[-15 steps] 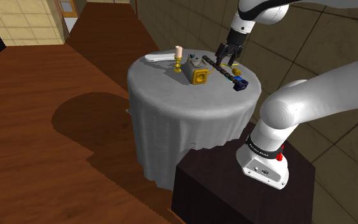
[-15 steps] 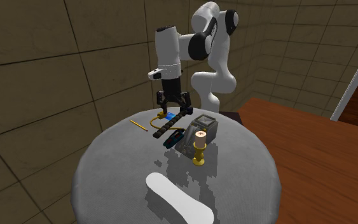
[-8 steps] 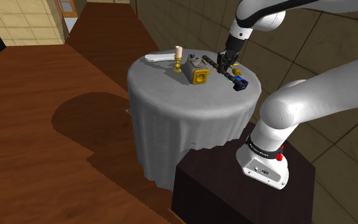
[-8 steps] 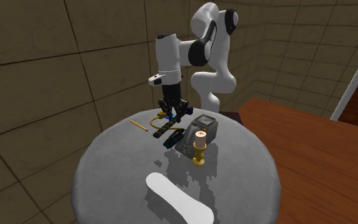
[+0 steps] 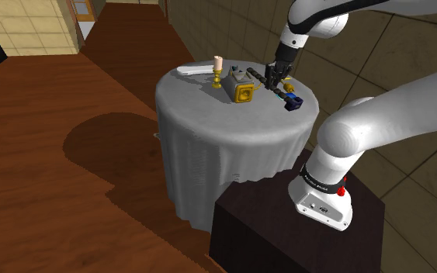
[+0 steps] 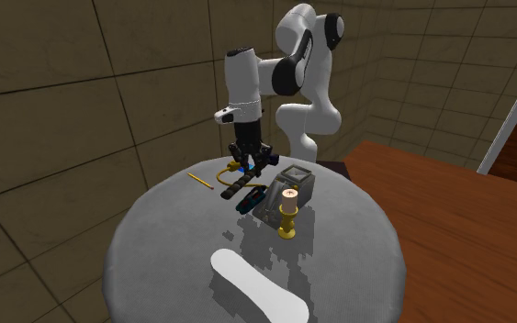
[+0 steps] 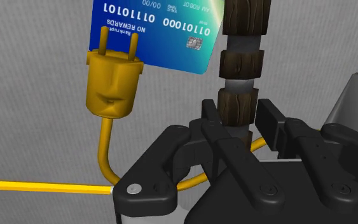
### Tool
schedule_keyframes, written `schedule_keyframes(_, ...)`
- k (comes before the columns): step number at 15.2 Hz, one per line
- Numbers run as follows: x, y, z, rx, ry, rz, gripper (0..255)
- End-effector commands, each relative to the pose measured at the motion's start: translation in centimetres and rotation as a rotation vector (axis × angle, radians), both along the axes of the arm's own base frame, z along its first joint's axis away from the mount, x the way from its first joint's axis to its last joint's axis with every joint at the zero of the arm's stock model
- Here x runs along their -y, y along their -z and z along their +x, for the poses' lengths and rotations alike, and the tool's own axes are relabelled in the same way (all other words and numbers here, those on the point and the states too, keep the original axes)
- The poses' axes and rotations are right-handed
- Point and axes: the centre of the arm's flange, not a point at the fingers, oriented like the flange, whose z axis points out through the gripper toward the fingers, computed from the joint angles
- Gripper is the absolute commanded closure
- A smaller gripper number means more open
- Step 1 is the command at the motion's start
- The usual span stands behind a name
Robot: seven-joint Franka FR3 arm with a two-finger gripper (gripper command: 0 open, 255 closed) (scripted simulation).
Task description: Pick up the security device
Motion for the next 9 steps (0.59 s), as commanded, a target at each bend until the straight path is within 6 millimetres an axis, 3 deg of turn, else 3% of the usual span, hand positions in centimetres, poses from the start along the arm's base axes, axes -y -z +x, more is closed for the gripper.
schedule_keyframes(1, 0.0, -0.5, 0.0, 0.0, 0.0, 0.0, 255)
schedule_keyframes(9, 0.0, -4.8, 0.0, 0.0, 0.0, 0.0, 255)
